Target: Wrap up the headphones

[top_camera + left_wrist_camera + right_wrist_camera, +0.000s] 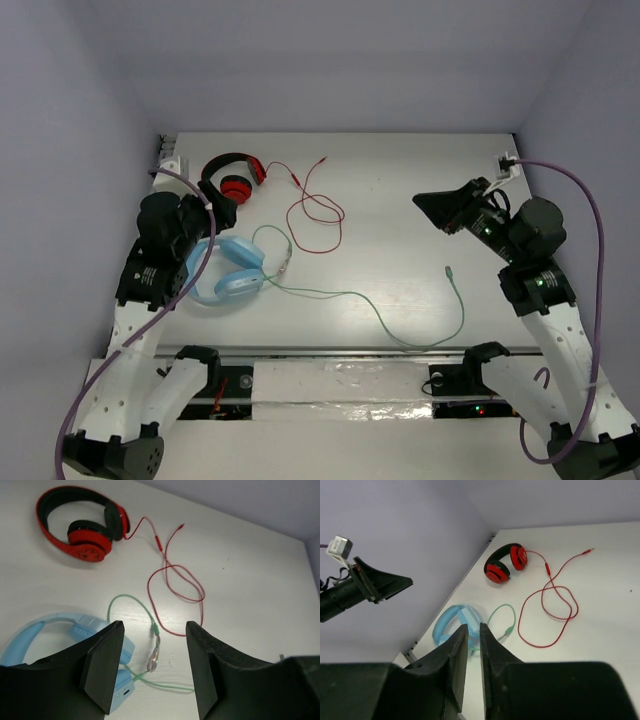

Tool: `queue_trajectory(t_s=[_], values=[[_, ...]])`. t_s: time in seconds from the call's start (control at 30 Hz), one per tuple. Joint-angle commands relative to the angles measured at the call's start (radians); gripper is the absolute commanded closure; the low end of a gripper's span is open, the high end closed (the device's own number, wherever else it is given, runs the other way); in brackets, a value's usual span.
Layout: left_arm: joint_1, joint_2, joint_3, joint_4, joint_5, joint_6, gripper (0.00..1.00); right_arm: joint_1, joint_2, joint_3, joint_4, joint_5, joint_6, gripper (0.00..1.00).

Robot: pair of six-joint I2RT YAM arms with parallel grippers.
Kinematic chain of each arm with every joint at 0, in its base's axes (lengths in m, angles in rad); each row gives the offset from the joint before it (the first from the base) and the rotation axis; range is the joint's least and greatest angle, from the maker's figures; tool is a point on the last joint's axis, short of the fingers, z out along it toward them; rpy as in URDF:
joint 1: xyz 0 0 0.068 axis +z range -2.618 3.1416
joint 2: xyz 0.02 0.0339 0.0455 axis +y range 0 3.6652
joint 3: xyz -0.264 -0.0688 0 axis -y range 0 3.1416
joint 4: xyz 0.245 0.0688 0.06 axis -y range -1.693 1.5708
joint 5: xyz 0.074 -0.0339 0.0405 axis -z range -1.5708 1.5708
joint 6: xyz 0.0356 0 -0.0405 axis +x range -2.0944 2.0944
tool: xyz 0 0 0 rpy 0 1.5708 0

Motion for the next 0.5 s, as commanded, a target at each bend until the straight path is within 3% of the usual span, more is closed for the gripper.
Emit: queue_trajectory(t_s=[0.0,0.03,0.07,0.17,0.2,0.27,0.3,0.37,0.47], values=[[0.0,0.024,0.03,-0.106,-0.076,-0.017,0.49,0.011,-0.02,-0.041,0.048,-0.01,0.011,0.8],[0.0,0.035,0.038,-0.14,-0.096,-0.005,0.48,0.024,-0.012,-0.048,0.048,-0.001,0.011,0.96],[0.0,0.059,0.057,-0.172,-0.102,0.003,0.48,0.04,-0.005,-0.052,0.045,0.016,0.006,1.0],[0.0,0.145,0.119,-0.324,-0.143,0.002,0.63,0.051,0.009,-0.084,0.07,0.023,0.014,1.0],[0.0,0.167,0.134,-0.403,-0.203,0.003,0.74,0.063,0.005,-0.097,0.071,0.026,0.019,1.0],[0.0,0.216,0.153,-0.464,-0.295,0.005,0.83,0.076,-0.012,-0.129,0.108,0.043,0.019,1.0],[0.0,0.228,0.148,-0.502,-0.379,0.008,0.85,0.076,-0.018,-0.132,0.105,0.054,0.014,1.0],[0.0,0.244,0.15,-0.516,-0.417,-0.015,0.87,0.088,-0.035,-0.147,0.107,0.072,0.009,1.0],[0.036,0.316,0.16,-0.522,-0.432,-0.014,0.77,0.113,-0.066,-0.161,0.108,0.083,0.011,1.0]])
